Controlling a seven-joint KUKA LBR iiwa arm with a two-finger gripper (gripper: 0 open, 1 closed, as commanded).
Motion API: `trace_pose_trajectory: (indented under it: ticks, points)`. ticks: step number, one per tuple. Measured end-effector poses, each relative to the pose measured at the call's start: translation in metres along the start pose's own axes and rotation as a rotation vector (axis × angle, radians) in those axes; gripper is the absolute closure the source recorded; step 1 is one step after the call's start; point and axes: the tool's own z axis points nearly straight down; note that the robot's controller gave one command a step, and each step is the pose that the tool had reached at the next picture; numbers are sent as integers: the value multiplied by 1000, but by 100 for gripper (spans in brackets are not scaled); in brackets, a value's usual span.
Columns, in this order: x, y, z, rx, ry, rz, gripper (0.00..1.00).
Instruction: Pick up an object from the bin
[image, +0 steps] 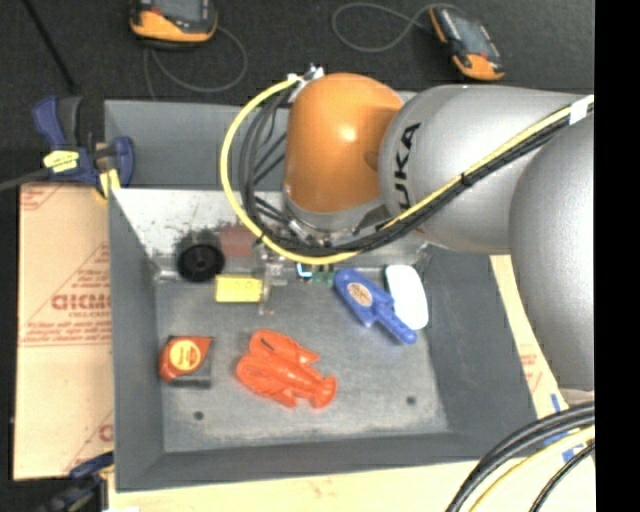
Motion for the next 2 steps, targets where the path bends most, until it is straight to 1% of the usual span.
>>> trace_pose_trajectory:
  ticks: [1, 2]
  points:
    - [-1, -1, -5, -1, -7, 2, 0]
    - [-1, -1, -4, -1, -7, 2, 0]
